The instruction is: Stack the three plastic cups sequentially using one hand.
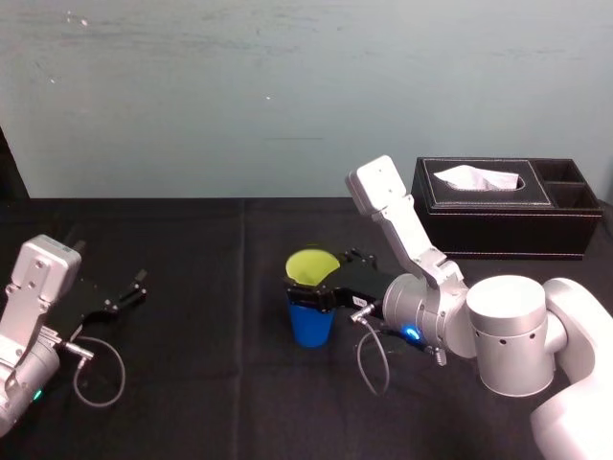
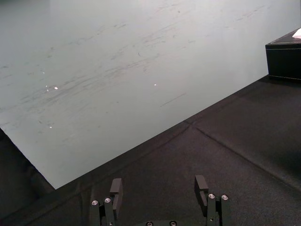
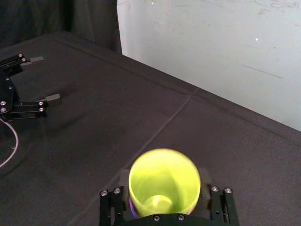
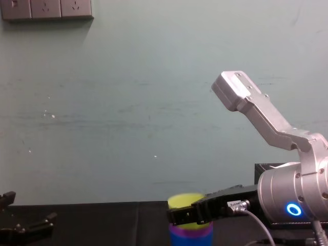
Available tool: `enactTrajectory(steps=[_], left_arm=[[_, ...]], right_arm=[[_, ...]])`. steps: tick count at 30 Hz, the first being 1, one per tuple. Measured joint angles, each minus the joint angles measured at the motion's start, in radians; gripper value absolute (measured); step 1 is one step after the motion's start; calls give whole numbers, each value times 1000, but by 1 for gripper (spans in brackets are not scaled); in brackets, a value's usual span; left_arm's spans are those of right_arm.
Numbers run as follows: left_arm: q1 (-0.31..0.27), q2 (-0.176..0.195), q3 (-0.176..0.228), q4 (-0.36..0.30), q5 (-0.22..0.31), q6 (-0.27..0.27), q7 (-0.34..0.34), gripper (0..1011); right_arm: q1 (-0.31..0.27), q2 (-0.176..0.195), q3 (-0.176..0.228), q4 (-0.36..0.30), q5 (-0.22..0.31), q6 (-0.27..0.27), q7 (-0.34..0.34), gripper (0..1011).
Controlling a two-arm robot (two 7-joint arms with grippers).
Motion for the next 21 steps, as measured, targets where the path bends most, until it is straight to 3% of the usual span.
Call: enactTrajectory(steps=[6,16,21], left_arm=[[0,0,0,0,0,0,0,1000],[0,0,0,0,0,0,0,1000],[0,0,0,0,0,0,0,1000]], right_arm=[[0,0,0,0,0,0,0,1004],[0,0,0,0,0,-1,0,1004],[-19,-3,22,-18,3,-46,-21,1004]])
